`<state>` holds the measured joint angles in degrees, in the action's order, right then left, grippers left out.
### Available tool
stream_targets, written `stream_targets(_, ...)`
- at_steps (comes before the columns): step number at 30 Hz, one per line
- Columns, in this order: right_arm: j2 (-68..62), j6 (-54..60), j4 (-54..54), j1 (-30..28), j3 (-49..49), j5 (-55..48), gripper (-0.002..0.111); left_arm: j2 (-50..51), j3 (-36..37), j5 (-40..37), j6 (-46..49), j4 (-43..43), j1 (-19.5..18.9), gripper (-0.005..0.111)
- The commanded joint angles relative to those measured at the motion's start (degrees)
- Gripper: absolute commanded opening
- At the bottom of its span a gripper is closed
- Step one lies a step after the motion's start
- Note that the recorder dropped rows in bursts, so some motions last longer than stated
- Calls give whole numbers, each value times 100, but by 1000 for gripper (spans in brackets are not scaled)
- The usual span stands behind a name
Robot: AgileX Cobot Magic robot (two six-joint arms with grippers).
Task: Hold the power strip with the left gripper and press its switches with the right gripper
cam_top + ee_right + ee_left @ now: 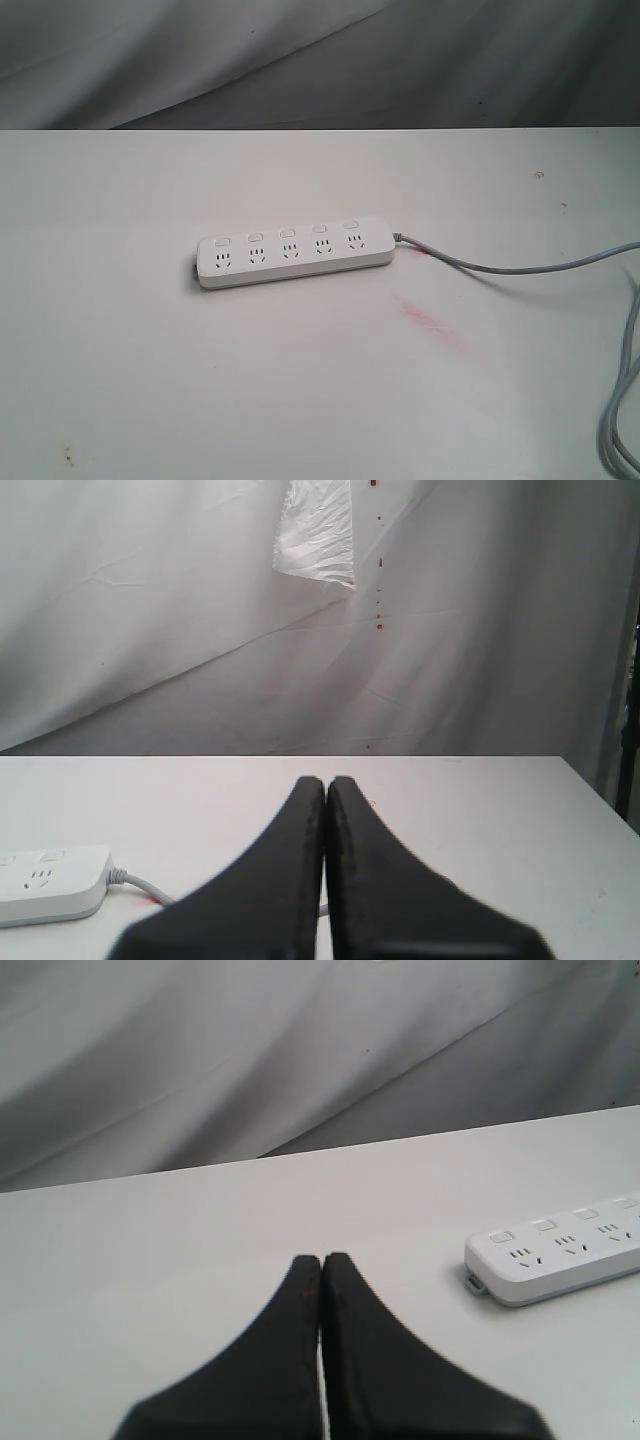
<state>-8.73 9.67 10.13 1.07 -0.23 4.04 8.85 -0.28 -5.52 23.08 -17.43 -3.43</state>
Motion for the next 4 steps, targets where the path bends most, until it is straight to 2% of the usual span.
stream_targets(1,31,21,-7,-46,23,44,0,-33,28,11,-32,2,1,0)
stream_targets(4,31,21,-7,-46,23,44,0,-33,28,11,-32,2,1,0)
